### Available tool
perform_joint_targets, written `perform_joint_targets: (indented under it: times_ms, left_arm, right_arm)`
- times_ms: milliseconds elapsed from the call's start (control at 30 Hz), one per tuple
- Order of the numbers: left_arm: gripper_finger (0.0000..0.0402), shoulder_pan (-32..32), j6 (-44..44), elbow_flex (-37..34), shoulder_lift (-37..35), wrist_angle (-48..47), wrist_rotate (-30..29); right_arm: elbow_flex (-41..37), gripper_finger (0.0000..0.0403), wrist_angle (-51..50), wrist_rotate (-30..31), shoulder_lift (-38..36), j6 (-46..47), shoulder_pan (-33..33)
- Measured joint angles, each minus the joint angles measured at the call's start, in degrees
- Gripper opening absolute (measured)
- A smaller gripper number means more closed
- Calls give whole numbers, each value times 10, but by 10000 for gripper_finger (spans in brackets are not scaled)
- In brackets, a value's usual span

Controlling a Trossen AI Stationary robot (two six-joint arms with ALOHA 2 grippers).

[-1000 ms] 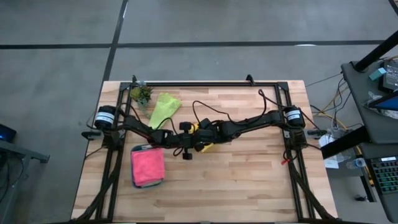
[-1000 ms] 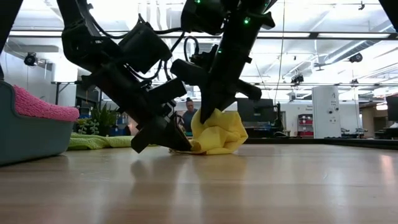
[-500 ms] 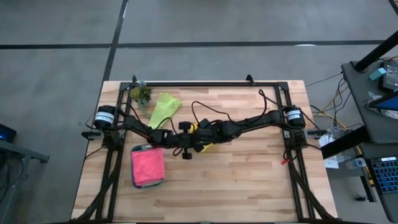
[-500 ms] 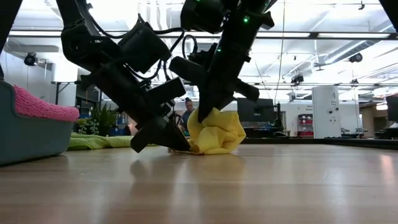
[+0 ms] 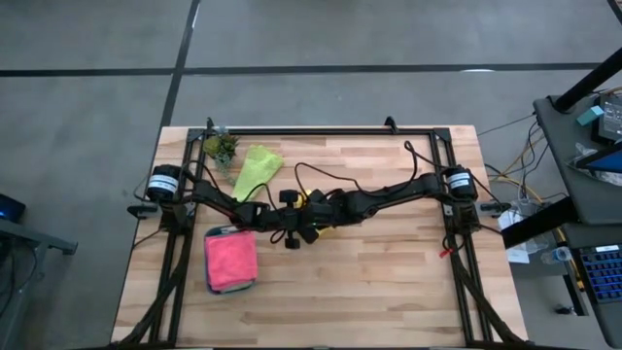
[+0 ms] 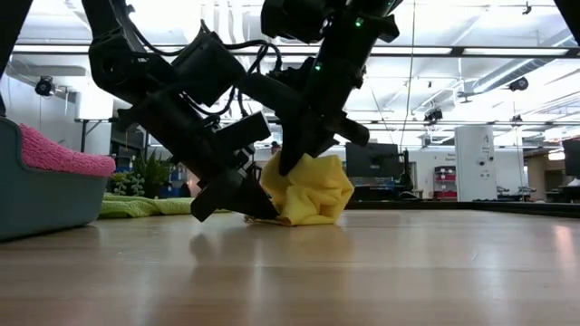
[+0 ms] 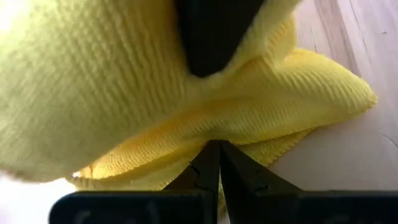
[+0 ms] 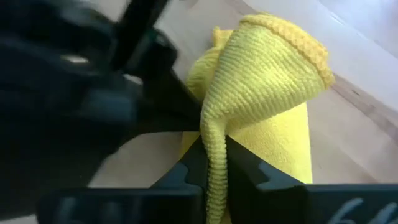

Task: Fold microfiber towels
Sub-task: Fold the yellow microfiber cloth

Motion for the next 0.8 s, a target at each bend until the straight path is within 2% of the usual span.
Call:
perform_joint_targets:
  times_ms: [167,600,800]
  left_arm:
    - [0,0,0,0,0,0,0]
    - [0,0,-1,0,-1,0,0]
    - [0,-1,1,-2,-9,-5,0]
  right_arm:
    - [0,41,2,2,0,27,1]
    - [7,180,0,1,0,28,1]
    - [18,212,-12,-1,-1,8,10]
